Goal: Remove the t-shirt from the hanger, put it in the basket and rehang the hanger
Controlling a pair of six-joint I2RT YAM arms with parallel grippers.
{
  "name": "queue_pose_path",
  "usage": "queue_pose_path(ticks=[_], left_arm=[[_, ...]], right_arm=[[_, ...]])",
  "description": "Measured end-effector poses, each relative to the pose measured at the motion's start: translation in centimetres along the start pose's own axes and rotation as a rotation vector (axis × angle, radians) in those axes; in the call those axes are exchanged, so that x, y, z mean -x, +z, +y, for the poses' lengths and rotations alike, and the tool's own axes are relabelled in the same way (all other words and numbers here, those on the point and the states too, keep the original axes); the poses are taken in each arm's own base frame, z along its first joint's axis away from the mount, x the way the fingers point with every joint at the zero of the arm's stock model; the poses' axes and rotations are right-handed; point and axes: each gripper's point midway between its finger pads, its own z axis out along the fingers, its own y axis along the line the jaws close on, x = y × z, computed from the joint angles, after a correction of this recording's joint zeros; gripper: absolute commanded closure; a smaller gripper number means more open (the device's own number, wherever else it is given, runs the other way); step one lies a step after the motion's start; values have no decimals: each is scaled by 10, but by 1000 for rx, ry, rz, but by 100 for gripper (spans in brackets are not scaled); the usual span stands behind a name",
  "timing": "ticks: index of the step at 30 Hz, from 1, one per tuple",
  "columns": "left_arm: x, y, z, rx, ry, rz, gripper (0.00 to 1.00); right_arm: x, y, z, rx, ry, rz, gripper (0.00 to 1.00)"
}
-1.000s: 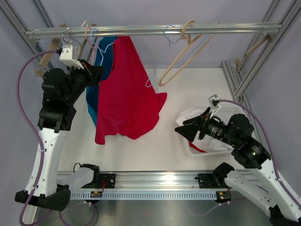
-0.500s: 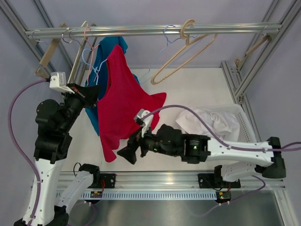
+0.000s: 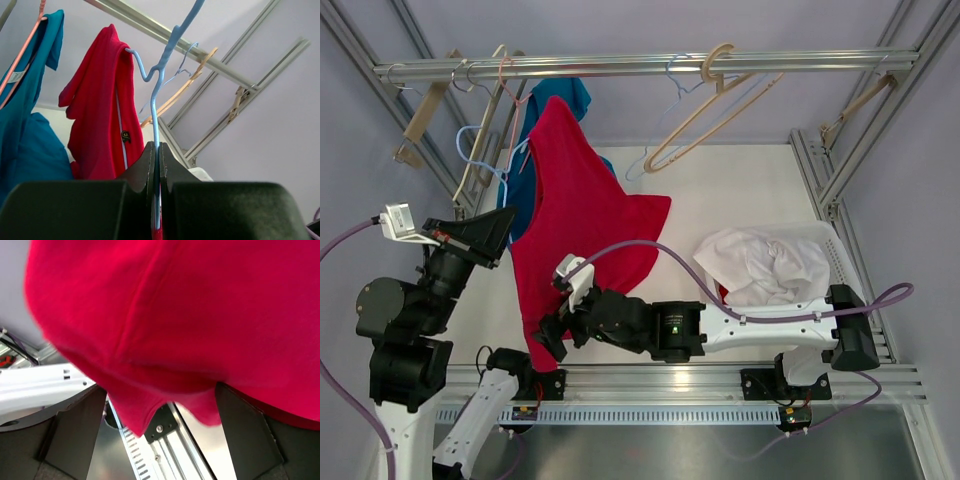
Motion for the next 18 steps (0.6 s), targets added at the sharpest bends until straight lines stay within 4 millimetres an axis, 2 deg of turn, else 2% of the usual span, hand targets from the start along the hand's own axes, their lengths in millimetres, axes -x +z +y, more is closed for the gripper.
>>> queue_pose_path(ticks=[1,2,5,6,7,9,13,18], left_arm=[[1,-3,-2,-7,-8,-6,100],[2,-4,-4,-11,-14,-8,100],[0,-4,-5,-13,-30,-1,100],[-1,-4,-4,-9,-33,4,100],[-1,-4,-3,-8,-34,5,100],[-1,-4,-4,-8,-33,5,100],[0,-1,-1,9,-22,13,100],[3,12,1,28,-9,30,100]], right_arm=[[4,0,0,-2,0,-11,10],[7,1,1,-2,0,-19,23],[17,6,6,1,-3,-46,54],[17,8,9,4,-2,-50,71],[15,9,12,6,-6,-49,77],[9,8,18,9,-12,-37,87],[-2,-2,44,51,-17,-20,99],[-16,-29,68,90,-18,7,100]])
